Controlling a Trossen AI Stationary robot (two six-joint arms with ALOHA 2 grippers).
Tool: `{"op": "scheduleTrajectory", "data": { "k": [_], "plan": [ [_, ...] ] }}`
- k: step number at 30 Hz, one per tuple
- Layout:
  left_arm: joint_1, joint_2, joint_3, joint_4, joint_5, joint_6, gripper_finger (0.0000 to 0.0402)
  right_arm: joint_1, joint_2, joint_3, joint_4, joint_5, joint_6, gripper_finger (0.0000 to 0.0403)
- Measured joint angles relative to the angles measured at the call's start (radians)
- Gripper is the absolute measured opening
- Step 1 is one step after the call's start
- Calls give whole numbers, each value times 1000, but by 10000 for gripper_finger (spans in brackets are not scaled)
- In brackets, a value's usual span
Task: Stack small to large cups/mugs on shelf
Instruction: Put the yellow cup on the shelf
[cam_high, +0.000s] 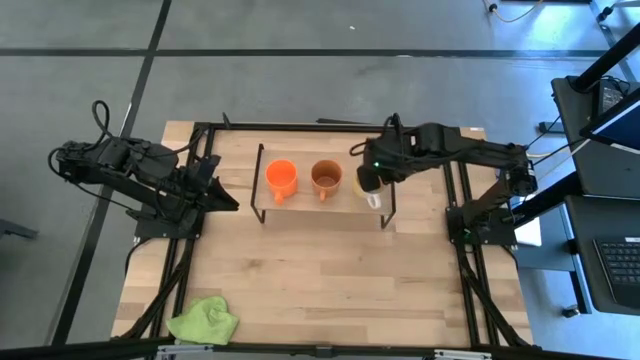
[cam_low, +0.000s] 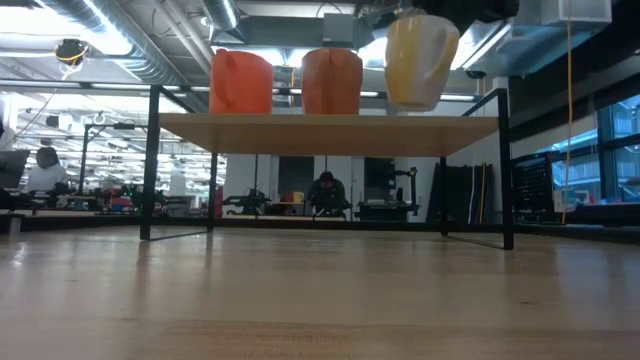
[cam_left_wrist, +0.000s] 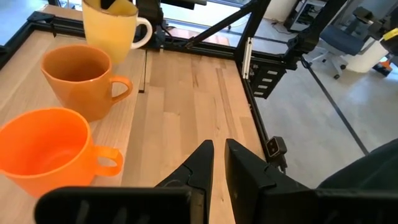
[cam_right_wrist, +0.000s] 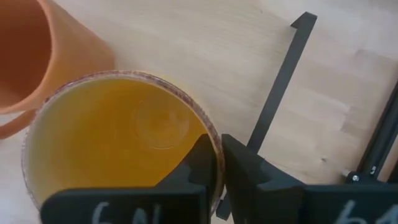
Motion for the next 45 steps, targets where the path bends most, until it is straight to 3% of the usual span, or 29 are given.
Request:
{"op": "scheduleTrajectory", "data": {
  "k": [21,32,45],
  "plan": [
    [66,20,0,-1,12,3,34,-71,50,-1,-26,-101,67,30],
    [66,43,0,-11,12,26,34,-71,50,-1,-26,-107,184,31],
    [66,44,0,-58,12,46,34,-52,65,0,-28,-105,216,51]
  ]
}}
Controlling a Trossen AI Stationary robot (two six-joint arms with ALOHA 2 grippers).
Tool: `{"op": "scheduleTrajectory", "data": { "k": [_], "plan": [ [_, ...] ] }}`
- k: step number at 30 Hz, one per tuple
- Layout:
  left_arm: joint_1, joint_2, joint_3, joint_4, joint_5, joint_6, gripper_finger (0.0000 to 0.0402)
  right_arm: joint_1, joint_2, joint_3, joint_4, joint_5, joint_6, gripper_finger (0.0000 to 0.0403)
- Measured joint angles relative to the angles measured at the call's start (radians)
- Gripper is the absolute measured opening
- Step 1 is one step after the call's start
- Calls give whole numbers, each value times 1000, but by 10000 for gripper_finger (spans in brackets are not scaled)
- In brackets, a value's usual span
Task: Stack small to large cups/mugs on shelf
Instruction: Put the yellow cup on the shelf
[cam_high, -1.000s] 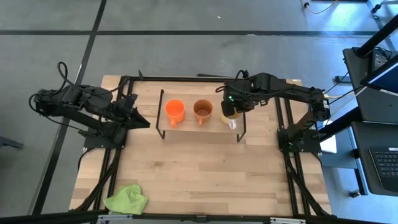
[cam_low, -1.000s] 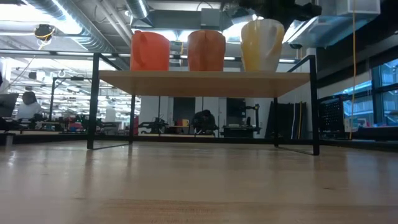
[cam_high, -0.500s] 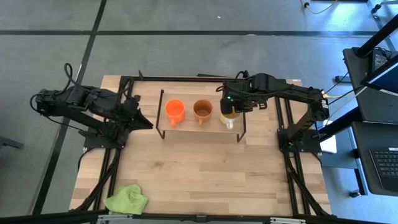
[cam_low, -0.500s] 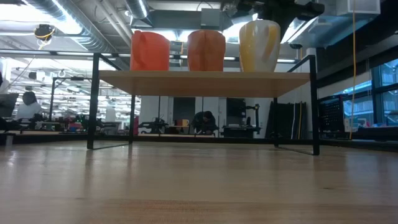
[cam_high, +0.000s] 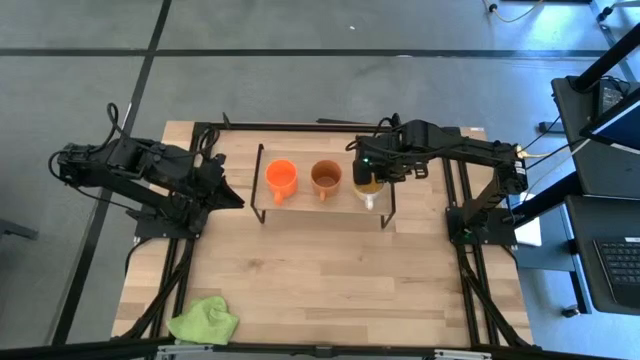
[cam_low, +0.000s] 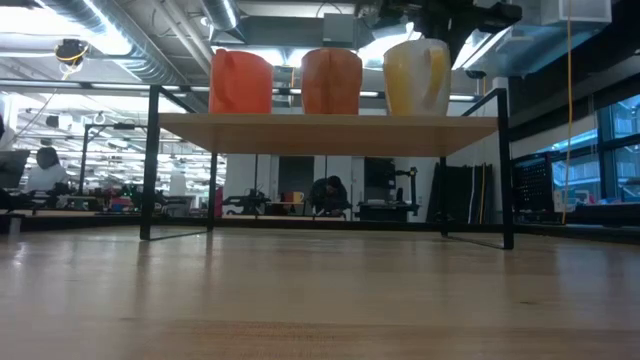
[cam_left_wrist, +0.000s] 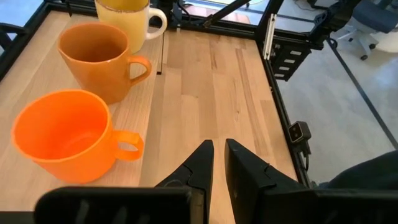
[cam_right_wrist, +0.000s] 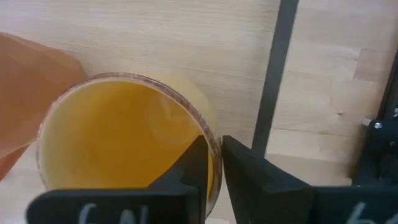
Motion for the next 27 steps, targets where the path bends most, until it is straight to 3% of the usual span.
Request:
{"op": "scheduleTrajectory", "data": {
  "k": [18,27],
  "plan": [
    [0,0,0,1,0,6,34,9,-5,6,1,7,-60,52],
    [0,0,0,7,0,5,34,10,-5,147,3,48,-148,52]
  ]
}}
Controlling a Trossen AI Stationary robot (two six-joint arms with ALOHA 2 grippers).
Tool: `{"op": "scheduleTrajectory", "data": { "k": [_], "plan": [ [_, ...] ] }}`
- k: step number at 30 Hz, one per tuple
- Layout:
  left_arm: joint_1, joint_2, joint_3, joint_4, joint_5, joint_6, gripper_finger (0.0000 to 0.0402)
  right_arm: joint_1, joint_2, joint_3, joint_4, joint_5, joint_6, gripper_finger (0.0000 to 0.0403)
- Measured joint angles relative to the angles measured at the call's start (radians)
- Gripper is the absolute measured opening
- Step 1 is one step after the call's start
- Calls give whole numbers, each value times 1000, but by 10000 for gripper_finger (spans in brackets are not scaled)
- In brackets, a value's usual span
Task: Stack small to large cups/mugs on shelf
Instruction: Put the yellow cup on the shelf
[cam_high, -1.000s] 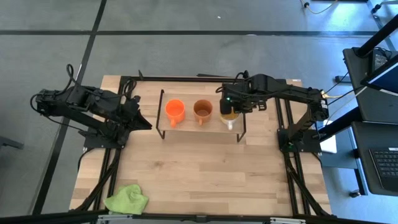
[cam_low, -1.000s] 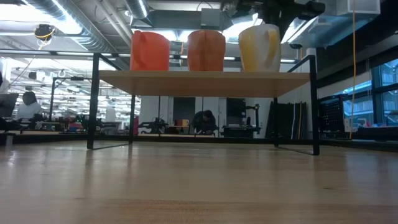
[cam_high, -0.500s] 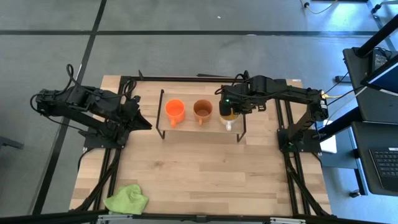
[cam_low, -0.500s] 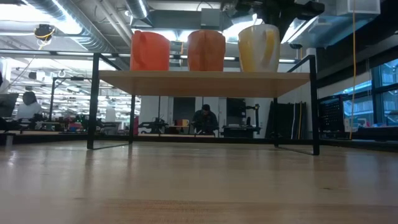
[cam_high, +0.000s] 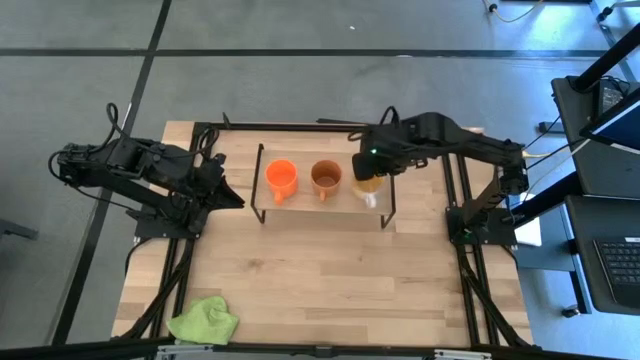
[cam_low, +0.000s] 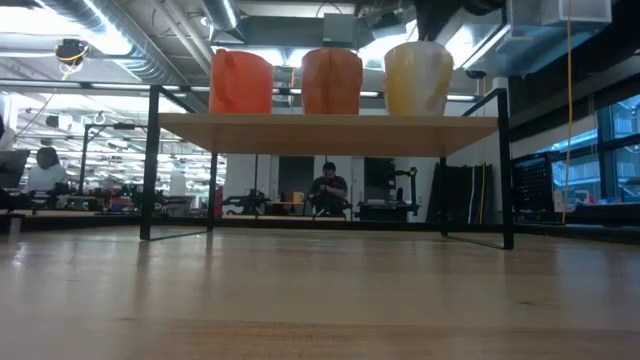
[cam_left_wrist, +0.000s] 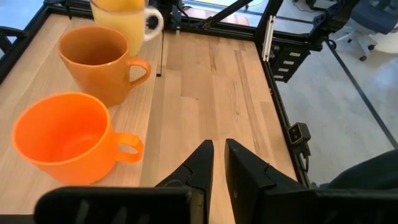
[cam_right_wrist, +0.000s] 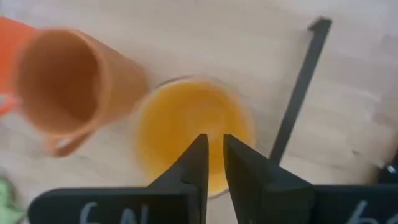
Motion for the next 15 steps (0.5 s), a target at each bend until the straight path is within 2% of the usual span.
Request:
{"op": "scheduleTrajectory", "data": {
  "k": [8,15],
  "plan": [
    [0,0,0,0,0,-7,34,-4,-1,110,0,40,-20,52],
    [0,0,0,-1,0,-11,34,-12,-2,63,-2,15,-40,52]
  ]
}}
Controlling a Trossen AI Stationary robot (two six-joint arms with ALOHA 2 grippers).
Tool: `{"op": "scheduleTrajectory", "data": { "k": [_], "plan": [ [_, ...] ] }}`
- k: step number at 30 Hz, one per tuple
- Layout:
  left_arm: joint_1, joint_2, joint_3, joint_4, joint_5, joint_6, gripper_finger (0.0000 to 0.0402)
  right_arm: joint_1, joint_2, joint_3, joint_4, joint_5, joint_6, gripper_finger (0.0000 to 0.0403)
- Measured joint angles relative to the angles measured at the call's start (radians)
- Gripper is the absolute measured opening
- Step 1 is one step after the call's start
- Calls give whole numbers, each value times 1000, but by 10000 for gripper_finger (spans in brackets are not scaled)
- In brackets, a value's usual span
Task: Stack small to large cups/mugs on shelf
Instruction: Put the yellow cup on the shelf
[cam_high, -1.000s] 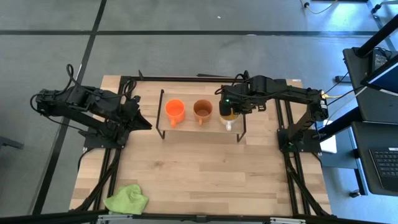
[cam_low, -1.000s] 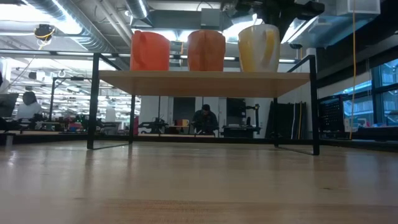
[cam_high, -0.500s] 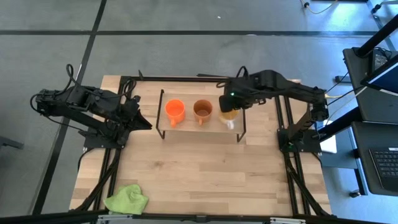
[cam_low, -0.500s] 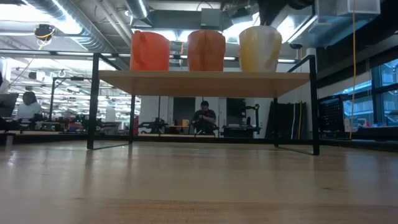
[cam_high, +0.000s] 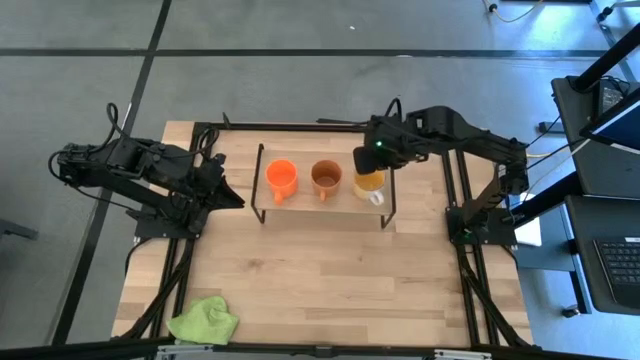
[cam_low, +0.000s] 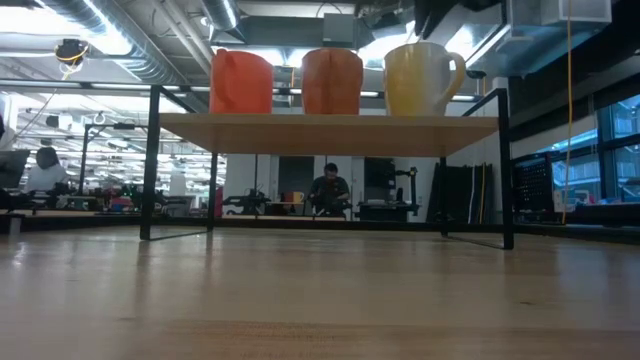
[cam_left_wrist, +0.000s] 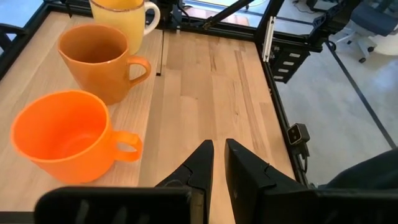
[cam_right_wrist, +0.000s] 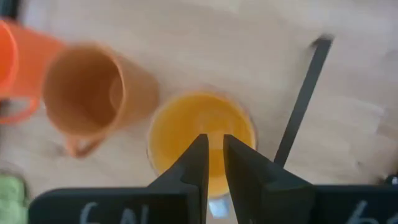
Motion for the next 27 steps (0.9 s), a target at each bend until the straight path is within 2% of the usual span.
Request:
{"op": "scheduleTrajectory", "data": {
  "k": [5,9,14,16,21,27],
  "plan": [
    [0,0,0,0,0,-15,34,47,0,-82,0,-26,-27,38],
    [0,0,0,2,0,-19,34,79,0,-102,0,59,-44,6],
    [0,0,0,25,-1,-21,34,96,-4,-37,1,197,-51,5],
    [0,0,0,31,-1,-22,34,99,-5,-2,3,207,-66,4],
    [0,0,0,30,-1,-48,34,120,-8,5,2,134,-72,2],
    [0,0,0,25,-1,-68,34,199,-10,6,0,-9,-67,2]
  ]
}}
